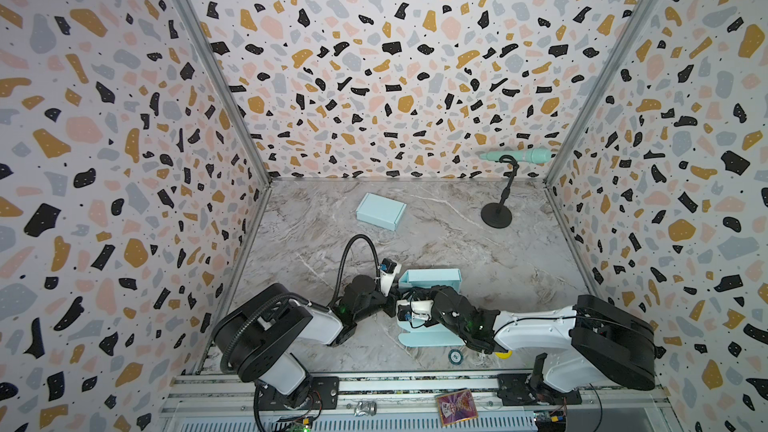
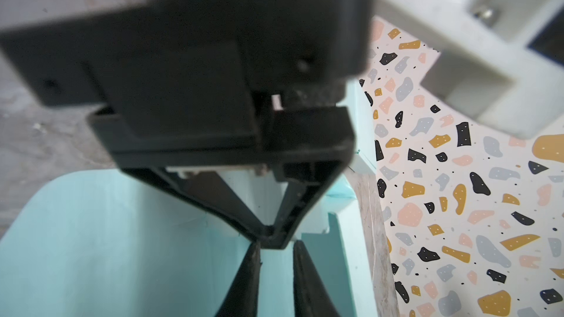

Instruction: Fold the paper box

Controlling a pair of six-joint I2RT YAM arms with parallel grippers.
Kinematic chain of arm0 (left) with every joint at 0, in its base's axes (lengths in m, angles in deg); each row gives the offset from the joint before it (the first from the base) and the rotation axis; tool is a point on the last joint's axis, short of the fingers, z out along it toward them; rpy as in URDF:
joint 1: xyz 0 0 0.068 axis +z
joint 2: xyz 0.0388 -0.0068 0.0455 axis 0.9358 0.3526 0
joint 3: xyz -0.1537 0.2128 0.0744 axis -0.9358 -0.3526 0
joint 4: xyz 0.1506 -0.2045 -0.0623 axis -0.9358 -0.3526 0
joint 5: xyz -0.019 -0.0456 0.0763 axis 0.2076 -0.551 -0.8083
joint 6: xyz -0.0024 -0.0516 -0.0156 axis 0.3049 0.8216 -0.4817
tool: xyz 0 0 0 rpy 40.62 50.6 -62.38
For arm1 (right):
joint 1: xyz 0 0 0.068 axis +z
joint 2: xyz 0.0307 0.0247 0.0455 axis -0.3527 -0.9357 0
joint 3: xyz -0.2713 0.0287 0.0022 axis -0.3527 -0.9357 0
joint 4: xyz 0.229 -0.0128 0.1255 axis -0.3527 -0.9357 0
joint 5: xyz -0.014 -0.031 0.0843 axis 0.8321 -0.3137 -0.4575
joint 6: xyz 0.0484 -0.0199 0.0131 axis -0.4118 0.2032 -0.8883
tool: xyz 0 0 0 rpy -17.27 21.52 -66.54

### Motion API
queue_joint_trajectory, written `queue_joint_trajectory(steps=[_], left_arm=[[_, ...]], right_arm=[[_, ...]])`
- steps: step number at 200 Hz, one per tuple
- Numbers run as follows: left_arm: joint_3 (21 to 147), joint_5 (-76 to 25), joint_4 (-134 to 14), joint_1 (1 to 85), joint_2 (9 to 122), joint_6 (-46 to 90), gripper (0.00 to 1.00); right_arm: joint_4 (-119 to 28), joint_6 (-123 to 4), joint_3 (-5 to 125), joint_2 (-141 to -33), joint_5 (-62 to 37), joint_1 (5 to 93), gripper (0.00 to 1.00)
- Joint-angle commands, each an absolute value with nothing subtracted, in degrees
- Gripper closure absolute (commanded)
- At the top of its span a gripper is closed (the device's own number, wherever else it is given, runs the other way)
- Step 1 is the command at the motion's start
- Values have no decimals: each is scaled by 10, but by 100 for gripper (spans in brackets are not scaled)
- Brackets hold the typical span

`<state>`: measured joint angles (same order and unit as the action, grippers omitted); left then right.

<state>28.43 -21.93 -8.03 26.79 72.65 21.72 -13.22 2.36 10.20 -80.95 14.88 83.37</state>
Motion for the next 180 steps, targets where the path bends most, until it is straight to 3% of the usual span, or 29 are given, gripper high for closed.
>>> queue_joint_trajectory(steps=[1, 41, 67, 84, 129, 148, 180], left_arm=[[275, -234, -62, 264, 735, 214, 53], [287, -285, -93, 264, 743, 194, 57], [290, -295, -93, 264, 743, 189, 58], [297, -295, -101, 264, 743, 183, 58], [323, -293, -129, 264, 749, 167, 59], [330, -291, -138, 264, 752, 163, 59], [335, -282, -141, 264, 752, 160, 59]], right_arm=[[-150, -11, 101, -762, 128, 829, 72], [-195, -72, 106, -665, 101, 831, 47], [-210, -142, 116, -592, 72, 814, 40], [-215, -220, 138, -569, 44, 753, 35], [-389, -380, 316, -701, -167, 552, 29], [-419, -390, 349, -758, -269, 517, 27], [-463, -395, 370, -803, -349, 491, 22]])
